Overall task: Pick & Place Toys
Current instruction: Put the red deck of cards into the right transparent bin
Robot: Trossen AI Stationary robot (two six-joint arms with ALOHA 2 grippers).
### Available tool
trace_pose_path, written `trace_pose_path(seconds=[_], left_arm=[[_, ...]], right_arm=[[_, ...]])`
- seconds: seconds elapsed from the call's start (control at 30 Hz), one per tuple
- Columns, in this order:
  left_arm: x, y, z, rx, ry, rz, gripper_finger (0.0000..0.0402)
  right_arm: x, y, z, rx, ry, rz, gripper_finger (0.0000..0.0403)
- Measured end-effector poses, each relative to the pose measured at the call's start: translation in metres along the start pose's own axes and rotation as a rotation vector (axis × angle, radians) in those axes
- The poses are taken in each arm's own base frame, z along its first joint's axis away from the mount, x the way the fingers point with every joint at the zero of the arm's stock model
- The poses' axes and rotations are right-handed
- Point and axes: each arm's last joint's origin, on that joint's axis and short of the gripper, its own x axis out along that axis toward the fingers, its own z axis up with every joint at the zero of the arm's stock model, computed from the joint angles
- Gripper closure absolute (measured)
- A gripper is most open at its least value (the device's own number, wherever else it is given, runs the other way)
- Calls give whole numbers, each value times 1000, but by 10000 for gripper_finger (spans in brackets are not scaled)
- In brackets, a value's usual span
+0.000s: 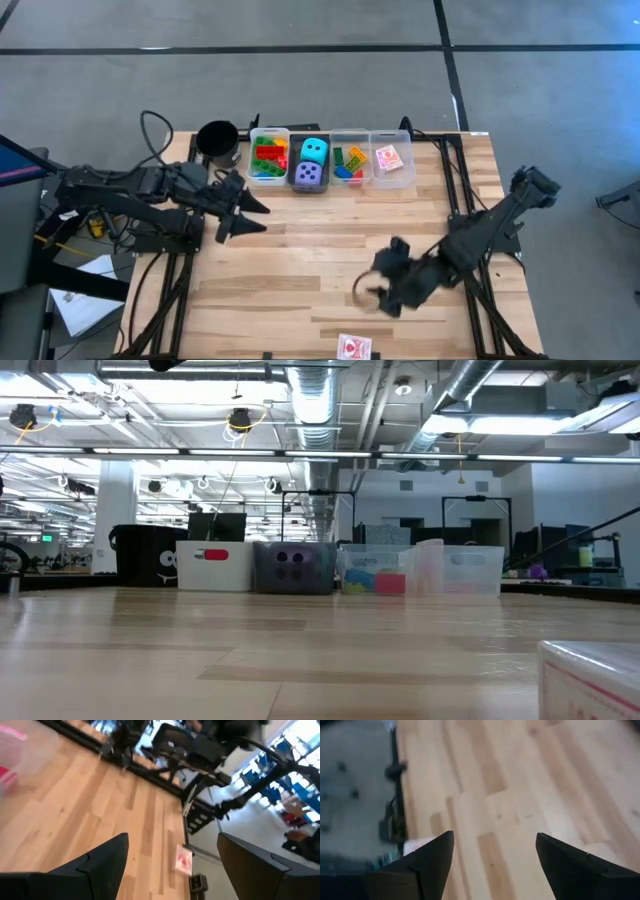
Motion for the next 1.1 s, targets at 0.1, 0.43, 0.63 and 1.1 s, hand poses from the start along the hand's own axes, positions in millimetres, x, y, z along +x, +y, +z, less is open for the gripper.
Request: trace_pose_path(seconds=[0.1,0.43,0.63,1.1], left_arm=[[4,-3,-2,-15,13,-15,103],[15,-9,0,-50,-26,-38,103],[23,-7,1,-54,-46,2,103],[35,-3,-5,4,7,44,103]], right_arm=[[6,26,4,-115,91,11,127],[46,84,-6,-226,383,141,127],[67,98,-29,-252,481,148,127],[74,102,-27,-164,493,186,114]])
